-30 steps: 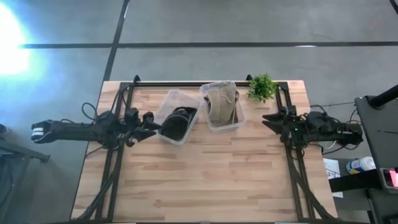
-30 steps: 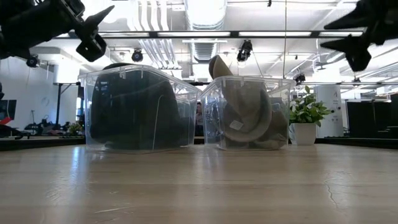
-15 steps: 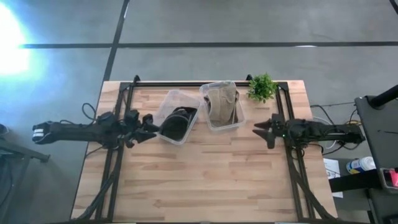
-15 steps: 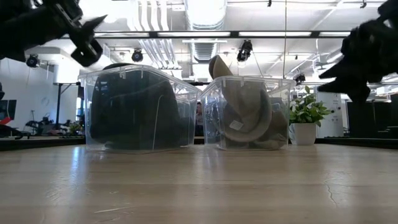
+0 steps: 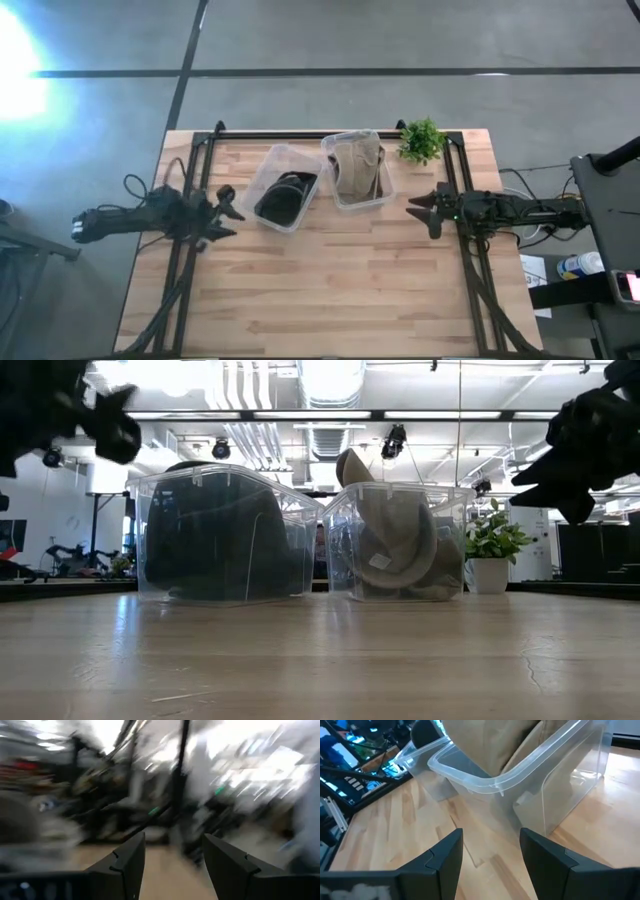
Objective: Pick & Place hat
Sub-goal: Return to Home Position
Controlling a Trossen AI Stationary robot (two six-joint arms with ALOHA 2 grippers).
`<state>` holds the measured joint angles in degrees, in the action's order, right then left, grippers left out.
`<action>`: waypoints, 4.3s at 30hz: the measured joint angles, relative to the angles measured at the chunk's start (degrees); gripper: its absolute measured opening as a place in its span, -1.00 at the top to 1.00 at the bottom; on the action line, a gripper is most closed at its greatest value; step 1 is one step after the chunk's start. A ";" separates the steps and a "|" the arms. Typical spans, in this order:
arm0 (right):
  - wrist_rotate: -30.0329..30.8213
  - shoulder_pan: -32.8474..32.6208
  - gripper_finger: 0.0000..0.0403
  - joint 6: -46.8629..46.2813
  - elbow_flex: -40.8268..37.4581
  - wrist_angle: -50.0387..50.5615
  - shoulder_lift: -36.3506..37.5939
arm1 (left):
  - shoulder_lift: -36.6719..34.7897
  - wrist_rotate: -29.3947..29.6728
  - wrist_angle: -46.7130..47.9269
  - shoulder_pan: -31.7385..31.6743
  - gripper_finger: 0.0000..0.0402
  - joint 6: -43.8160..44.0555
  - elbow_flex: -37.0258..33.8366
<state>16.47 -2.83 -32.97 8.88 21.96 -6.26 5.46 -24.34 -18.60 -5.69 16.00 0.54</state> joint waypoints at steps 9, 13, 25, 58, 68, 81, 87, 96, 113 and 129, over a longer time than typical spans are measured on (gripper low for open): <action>0.02 0.00 0.05 -0.01 -0.06 0.09 -0.01 | -5.40 14.60 16.25 1.25 0.05 -11.66 -0.05; 0.07 -0.01 0.05 0.00 -0.06 0.10 -0.24 | -5.40 14.53 16.41 2.81 0.05 -11.69 -0.07; 0.04 0.00 0.05 0.00 -0.06 0.10 -0.22 | -5.21 14.45 16.32 2.84 0.05 -5.78 -0.11; -22.77 -0.04 0.05 25.56 -2.10 -16.73 6.09 | -5.14 14.41 16.45 2.86 0.05 -5.06 -0.20; -23.69 -0.18 0.05 26.73 -8.37 -23.66 6.11 | -4.38 14.41 16.14 2.86 0.05 -5.06 -0.20; -23.39 -0.28 0.05 27.43 -8.37 -23.83 5.48 | -4.16 14.43 15.95 2.86 0.05 -5.06 -0.20; -23.39 -0.28 0.05 27.41 -8.37 -23.78 4.85 | -4.16 14.45 15.87 2.86 0.05 -5.06 -0.20; -23.39 -0.28 0.05 27.43 -8.37 -23.79 4.74 | -4.14 14.52 15.84 2.86 0.05 -5.06 -0.20; -23.37 -0.28 0.05 27.43 -8.37 -23.79 4.74 | -4.14 14.58 15.73 2.86 0.05 -5.06 -0.20; -23.37 -0.28 0.05 27.43 -8.37 -23.79 4.74 | -4.11 14.58 15.70 2.84 0.05 -5.07 -0.20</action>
<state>-6.90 -3.11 -5.54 0.51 -1.83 -1.52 1.34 -9.76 -2.90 -2.85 10.92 0.34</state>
